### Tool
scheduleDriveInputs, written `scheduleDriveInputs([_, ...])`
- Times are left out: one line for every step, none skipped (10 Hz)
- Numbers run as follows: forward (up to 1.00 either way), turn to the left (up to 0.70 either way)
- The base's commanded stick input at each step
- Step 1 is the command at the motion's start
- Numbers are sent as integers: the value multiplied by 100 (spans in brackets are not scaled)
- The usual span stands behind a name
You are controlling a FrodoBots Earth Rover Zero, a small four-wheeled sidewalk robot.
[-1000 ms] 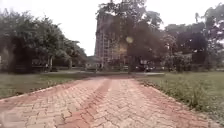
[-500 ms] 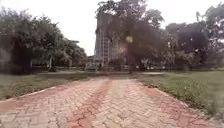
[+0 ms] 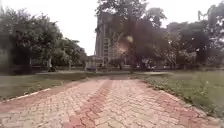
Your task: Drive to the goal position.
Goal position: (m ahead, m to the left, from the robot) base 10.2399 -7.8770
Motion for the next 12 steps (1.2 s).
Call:
scheduleDriveInputs([70,0])
scheduleDriveInputs([70,0])
scheduleDriveInputs([70,0])
scheduleDriveInputs([70,0])
scheduleDriveInputs([70,0])
scheduleDriveInputs([70,0])
scheduleDriveInputs([70,0])
scheduleDriveInputs([70,0])
scheduleDriveInputs([70,0])
scheduleDriveInputs([70,0])
scheduleDriveInputs([70,0])
scheduleDriveInputs([70,0])
